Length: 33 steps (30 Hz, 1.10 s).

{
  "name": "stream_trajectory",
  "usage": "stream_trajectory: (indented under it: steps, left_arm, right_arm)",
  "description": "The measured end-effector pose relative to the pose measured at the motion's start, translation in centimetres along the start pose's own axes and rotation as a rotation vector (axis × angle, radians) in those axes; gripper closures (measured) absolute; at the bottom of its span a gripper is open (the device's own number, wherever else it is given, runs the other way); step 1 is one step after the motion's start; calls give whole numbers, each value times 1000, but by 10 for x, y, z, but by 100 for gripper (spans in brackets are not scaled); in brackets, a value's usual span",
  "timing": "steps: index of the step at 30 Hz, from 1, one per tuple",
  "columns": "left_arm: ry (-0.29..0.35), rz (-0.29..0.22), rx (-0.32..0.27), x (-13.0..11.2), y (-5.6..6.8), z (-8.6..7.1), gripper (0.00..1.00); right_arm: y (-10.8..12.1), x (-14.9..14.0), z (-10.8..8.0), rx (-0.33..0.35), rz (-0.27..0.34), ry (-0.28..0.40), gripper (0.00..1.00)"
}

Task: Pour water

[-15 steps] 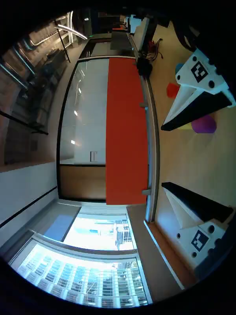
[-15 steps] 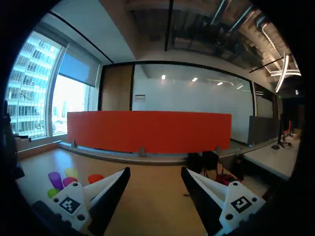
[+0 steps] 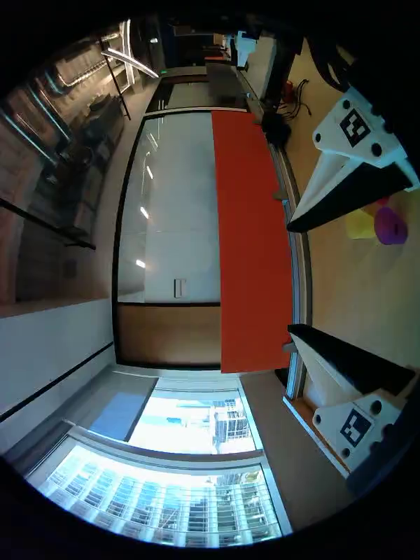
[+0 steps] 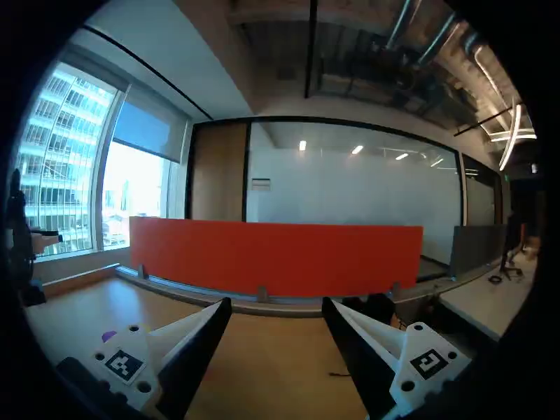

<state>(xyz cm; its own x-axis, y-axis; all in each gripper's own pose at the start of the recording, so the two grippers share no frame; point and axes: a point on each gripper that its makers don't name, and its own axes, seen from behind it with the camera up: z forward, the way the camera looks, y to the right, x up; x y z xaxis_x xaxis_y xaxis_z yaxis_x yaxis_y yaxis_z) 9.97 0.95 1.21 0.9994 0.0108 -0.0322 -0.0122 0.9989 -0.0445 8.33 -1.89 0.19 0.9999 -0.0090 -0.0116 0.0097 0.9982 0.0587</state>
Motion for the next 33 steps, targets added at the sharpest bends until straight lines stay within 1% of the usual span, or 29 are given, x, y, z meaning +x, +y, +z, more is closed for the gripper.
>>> stream_trajectory:
  steps: [5, 8, 14, 17, 21, 33]
  left_arm:
    - [5, -14, -16, 21, 1, 4, 3]
    - [4, -18, -36, 29, 5, 6, 3]
    - [-6, -9, -73, 34, 14, 10, 3]
    - [-9, -22, -95, 34, 18, 11, 3]
    - [-8, -36, -145, 34, 27, 13, 3]
    - [-21, -57, -336, 31, 66, 8, 3]
  right_arm:
    - [-4, 21, 3, 11, -12, 6, 0]
    - [-6, 29, 4, 16, -14, 15, 0]
    - [-9, 28, 7, 39, -12, 4, 0]
    - [-13, 26, 9, 65, -8, -4, 0]
    - [-22, 27, 10, 122, -5, -8, 0]
    - [-70, 36, -5, 373, -18, 2, 0]
